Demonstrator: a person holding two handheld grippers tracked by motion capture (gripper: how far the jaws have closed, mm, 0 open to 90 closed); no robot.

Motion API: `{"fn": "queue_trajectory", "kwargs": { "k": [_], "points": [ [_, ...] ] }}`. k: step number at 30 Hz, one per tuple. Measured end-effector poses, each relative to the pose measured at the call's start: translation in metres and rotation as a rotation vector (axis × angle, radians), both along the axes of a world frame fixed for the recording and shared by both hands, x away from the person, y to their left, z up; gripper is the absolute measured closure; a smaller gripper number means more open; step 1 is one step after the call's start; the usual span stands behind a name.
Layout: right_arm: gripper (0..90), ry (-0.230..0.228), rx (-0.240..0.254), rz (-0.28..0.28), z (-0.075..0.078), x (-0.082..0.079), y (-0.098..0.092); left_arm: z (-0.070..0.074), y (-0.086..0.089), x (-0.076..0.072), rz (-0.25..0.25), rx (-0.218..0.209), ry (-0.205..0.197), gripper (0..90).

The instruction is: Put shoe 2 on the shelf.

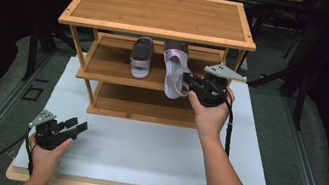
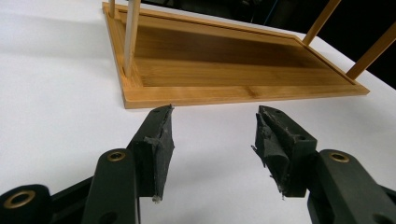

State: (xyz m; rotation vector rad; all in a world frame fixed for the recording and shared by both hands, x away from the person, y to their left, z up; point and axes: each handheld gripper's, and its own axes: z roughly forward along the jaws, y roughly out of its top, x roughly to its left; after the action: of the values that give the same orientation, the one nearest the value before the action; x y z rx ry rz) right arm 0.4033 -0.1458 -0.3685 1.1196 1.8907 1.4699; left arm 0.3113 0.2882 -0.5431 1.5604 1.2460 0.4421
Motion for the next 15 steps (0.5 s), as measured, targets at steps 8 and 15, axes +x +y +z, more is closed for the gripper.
{"fn": "queue_trajectory", "kwargs": {
  "k": [8, 15],
  "points": [
    [83.3, -0.039, -0.009, -0.069, 0.0, 0.026, 0.021, 0.0, 0.003, 0.001, 0.007, -0.018, 0.006, 46.5],
    [83.3, -0.06, -0.008, -0.127, -0.005, 0.045, 0.041, 0.0, 0.005, 0.0, 0.002, -0.017, 0.003, 46.5]
  ]
}}
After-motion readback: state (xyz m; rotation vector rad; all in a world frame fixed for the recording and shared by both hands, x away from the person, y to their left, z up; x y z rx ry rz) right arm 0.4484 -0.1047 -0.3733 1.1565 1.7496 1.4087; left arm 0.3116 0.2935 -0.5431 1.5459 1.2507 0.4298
